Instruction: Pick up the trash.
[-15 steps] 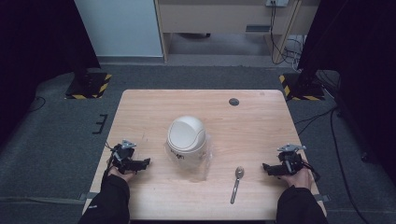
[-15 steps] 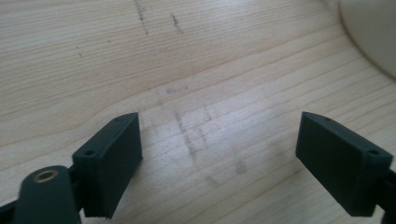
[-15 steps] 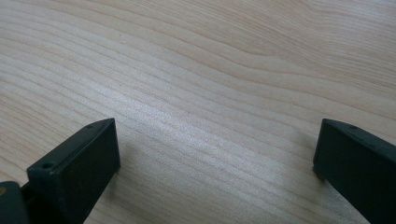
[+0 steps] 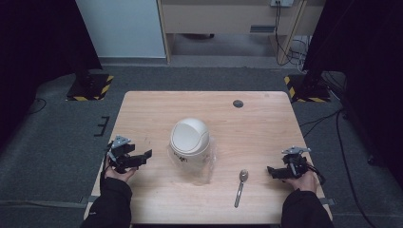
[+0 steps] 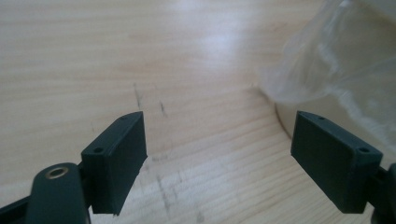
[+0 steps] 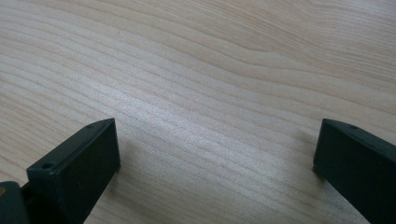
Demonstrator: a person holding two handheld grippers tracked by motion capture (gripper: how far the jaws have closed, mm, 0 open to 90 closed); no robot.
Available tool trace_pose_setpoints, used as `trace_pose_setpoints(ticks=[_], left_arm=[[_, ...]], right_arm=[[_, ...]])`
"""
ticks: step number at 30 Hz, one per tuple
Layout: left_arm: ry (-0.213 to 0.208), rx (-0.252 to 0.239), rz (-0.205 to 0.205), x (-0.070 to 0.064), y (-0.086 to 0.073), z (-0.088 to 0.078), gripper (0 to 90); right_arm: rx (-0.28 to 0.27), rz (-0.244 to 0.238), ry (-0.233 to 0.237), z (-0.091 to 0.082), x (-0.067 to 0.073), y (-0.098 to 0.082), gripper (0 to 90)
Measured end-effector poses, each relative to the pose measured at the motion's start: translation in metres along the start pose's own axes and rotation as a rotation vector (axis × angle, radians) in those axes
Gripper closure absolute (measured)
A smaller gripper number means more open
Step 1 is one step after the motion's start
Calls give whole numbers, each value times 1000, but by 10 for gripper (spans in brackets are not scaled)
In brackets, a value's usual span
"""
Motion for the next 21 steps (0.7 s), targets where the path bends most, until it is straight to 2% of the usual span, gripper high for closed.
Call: trace_pose_setpoints(ticks=[1, 2, 6, 7, 13, 18, 21], left_arm=[[-2, -35, 2, -3, 7, -3, 163], [-2, -35, 2, -3, 7, -3, 156], [-7, -85, 1, -8, 19, -7, 130], [-20, -104, -9, -9, 24, -9, 124], [-20, -133, -16, -14, 32, -12, 125], [-24, -191, -3, -24, 47, -15, 124], [-25, -200, 4, -27, 50, -14, 121]], right_arm=[[-1, 1, -1, 0, 0, 0, 6], [-2, 1, -1, 0, 0, 0, 6], [-5, 2, -2, 0, 0, 0, 6], [-9, 2, -3, 0, 0, 0, 5], [-25, 3, -3, 0, 0, -1, 5], [-33, 9, -10, 1, 1, -1, 4], [-38, 8, -13, 2, 3, 0, 4]])
Point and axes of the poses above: each handheld gripper's, and its own axes: z roughly forward along the jaws, y roughly out of its top, x roughly to its left, the point moved 6 cm from there along z, roughly forward along the jaws, and after that the axes turned 8 degrees about -x, right-handed, at the moved point
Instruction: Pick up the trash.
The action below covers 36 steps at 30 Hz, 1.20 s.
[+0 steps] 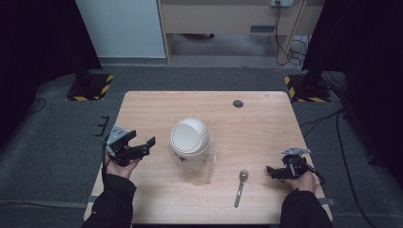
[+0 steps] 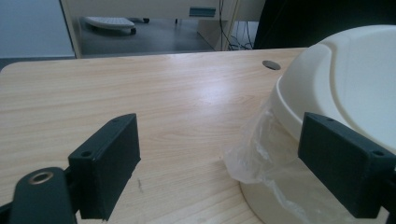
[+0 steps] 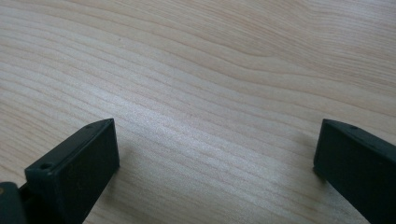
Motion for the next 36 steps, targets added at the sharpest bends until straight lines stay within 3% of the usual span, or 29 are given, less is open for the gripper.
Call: trace_pose_setpoints(ticks=[8, 19, 22, 30, 36], left_arm=[[-29, -22, 4, -12, 9, 13, 104], [-99, -19, 36, -41, 12, 31, 101], [-118, 12, 50, -50, 8, 38, 94], [-100, 81, 87, -57, -4, 53, 86], [-98, 109, 79, -58, -9, 61, 80]], right_arm=[[-5, 0, -1, 0, 1, 0, 4], [-8, -2, 3, 1, 2, 0, 4], [-9, -5, 5, 1, 2, 0, 4], [-10, -3, 5, 1, 2, 0, 4], [-12, -3, 6, 1, 3, 0, 4]])
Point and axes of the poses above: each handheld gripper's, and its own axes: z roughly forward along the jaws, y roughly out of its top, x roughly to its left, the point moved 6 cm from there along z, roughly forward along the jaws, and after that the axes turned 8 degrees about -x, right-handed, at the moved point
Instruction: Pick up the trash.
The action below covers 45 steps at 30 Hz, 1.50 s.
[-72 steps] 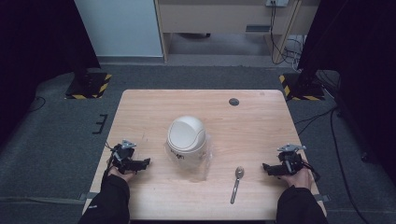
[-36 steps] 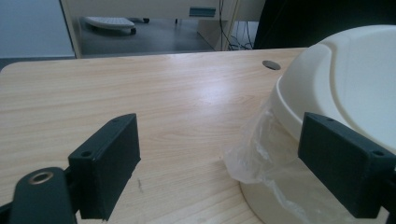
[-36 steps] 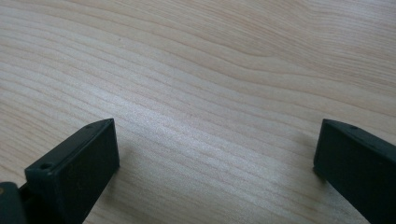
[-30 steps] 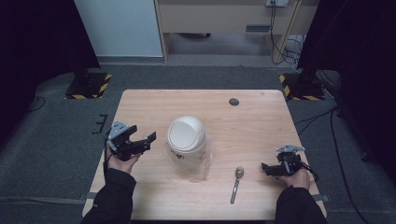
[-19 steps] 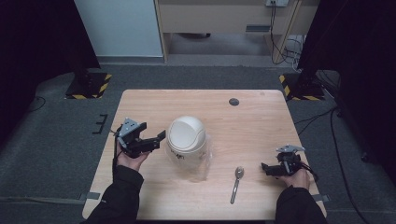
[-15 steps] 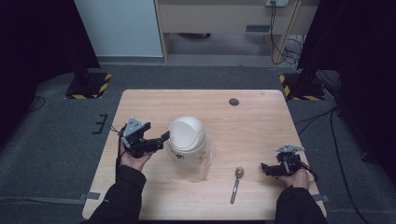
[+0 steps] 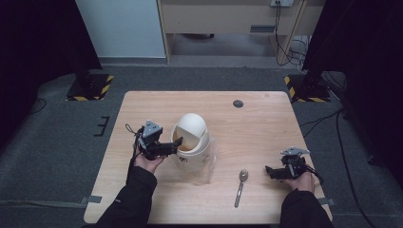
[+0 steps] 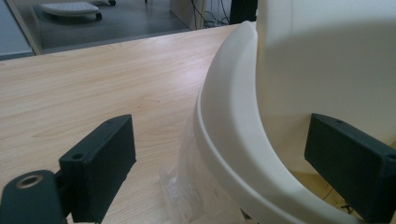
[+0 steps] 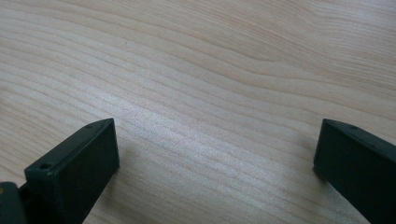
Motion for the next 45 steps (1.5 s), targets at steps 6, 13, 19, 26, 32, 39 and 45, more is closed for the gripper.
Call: trace_pose_setpoints(ticks=[6, 13, 19, 26, 32, 39, 45], left_arm=[[-1, 26, -5, -1, -3, 10, 77], [-6, 13, 0, -3, 0, 8, 71], [6, -20, 12, 3, 5, -14, 73], [25, -62, -2, 20, 1, -57, 84], [69, -29, -21, 39, -19, -79, 83], [126, 47, -20, 57, -49, -90, 84], [159, 94, -47, 67, -63, -86, 89]], right_arm=[[-2, -5, 5, 0, 0, 0, 4], [27, -4, 6, 0, 1, 1, 12], [59, -9, 12, -4, 1, 4, 88], [-2, 31, 28, -14, 8, 17, 130], [-66, -29, 67, -27, 29, 30, 175], [-101, -31, 136, -37, 59, 40, 201], [-114, -27, 183, -41, 85, 46, 212]])
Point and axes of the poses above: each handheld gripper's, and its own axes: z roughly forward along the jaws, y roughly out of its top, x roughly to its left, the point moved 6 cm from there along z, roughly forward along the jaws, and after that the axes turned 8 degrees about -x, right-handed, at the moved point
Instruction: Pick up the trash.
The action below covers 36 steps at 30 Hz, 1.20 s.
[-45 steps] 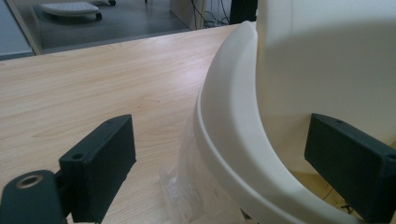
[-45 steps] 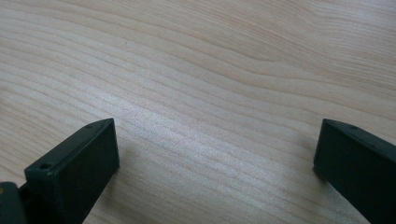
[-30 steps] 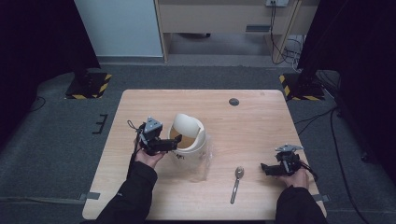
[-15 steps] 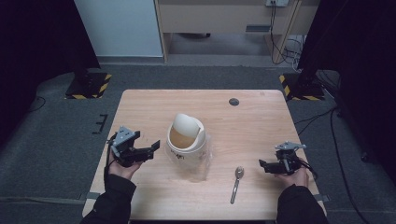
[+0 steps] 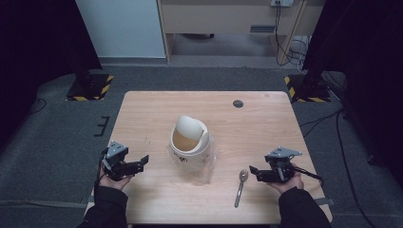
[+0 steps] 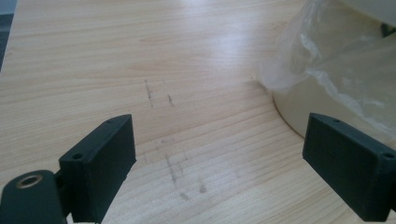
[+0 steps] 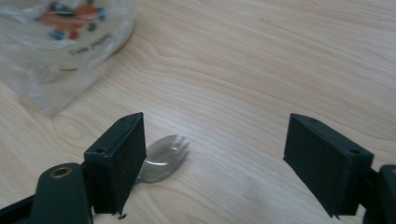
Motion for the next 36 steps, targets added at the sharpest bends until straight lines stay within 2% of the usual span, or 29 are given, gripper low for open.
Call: trace_pose_setpoints(ticks=[1, 2, 3, 4, 5, 7, 9, 14, 20, 23, 24, 25, 27, 30, 36], left_arm=[[3, -1, -2, 1, 0, 0, 89], [7, -7, -5, 1, 1, -1, 89], [8, -13, -11, 2, 2, -2, 91], [8, -13, -11, 2, 2, -2, 92], [8, -13, -12, 2, 2, -2, 93], [6, -10, -9, 1, 2, -2, 94], [6, -8, -3, 1, 2, -1, 100], [3, 4, 2, -1, 0, 1, 102], [2, 12, 7, 0, 0, 2, 106], [2, 15, 9, 0, -1, 3, 107], [1, 15, 10, 0, -1, 3, 108], [1, 16, 11, -1, -1, 3, 109], [0, 17, 13, -1, -1, 3, 109], [-1, 25, 18, -1, -2, 4, 110], [-2, 27, 22, -1, -2, 4, 111]], right_arm=[[12, 21, 15, 3, 9, -2, 209], [12, 21, 15, 3, 9, -2, 209], [44, -9, 11, 6, 16, -6, 207], [44, -9, 11, 6, 16, -6, 207], [70, -20, 8, 9, 21, -9, 207], [83, -29, 10, 12, 22, -11, 207], [135, -42, 11, 21, 26, -18, 203], [178, -41, 8, 27, 28, -24, 211], [243, -80, -4, 37, 27, -31, 237], [238, -93, -3, 38, 26, -30, 276], [236, -95, 0, 38, 26, -30, 307], [247, -121, 3, 38, 24, -31, 351], [261, -132, 6, 39, 24, -32, 366], [252, -141, 25, 42, 23, -30, 449], [241, -167, 23, 43, 20, -28, 495]])
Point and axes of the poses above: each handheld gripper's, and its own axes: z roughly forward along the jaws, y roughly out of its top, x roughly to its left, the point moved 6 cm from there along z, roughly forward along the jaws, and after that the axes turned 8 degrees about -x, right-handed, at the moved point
